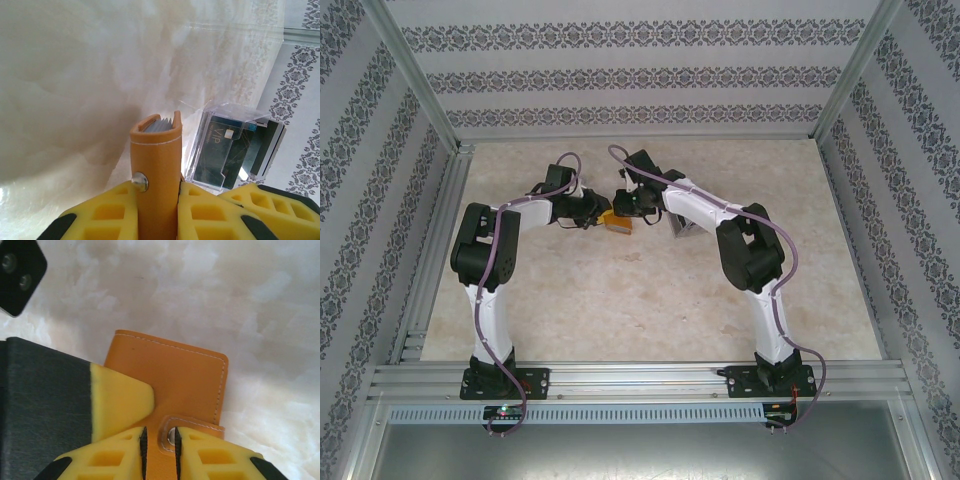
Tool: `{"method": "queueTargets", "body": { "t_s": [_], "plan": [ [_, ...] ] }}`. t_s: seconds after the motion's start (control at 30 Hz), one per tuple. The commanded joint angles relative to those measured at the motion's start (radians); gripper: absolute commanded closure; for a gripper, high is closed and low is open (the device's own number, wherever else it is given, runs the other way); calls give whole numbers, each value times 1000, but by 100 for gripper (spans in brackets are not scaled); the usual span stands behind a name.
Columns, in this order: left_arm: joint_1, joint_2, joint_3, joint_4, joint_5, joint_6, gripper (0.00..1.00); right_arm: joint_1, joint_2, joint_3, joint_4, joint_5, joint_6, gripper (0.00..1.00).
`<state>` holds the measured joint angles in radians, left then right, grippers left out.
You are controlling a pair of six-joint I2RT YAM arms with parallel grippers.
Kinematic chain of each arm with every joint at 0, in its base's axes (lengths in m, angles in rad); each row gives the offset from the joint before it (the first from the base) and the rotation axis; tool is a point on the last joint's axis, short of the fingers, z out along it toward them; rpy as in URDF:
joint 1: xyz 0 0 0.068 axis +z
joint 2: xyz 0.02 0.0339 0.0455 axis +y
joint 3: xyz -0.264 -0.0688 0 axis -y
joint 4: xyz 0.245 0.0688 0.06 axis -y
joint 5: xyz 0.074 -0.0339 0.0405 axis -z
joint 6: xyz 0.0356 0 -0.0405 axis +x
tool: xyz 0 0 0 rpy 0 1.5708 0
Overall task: Put the credit cards into the card holder
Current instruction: Open the button on the card holder.
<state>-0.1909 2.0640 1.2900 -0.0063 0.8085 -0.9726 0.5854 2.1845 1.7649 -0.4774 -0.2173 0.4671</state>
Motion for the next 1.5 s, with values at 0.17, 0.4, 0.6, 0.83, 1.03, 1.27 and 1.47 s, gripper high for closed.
{"method": "queueTargets", "body": {
  "t_s": [0.17, 0.4, 0.6, 0.83, 1.03, 1.27, 1.47],
  "plan": [
    [-10, -19, 34, -11, 27, 18, 87, 9, 17, 17, -25, -6, -14, 74],
    [-11, -25, 32, -8, 27, 17, 87, 8, 49, 21, -43, 22, -27, 75],
    [-11, -23, 34, -2, 27, 11, 87, 7, 64, 37, -57, 35, -34, 76],
    [-11, -25, 32, -7, 26, 15, 87, -9, 42, 7, -54, 58, -32, 99],
    [-8, -20, 24, -12, 23, 18, 87, -34, -18, -69, -17, 70, -18, 100],
    [-3, -19, 24, -13, 21, 18, 87, -60, -64, -145, 20, 63, 0, 100],
    [-2, -28, 23, -30, 15, 28, 87, -72, -74, -172, 35, 56, 8, 100]
  ]
}}
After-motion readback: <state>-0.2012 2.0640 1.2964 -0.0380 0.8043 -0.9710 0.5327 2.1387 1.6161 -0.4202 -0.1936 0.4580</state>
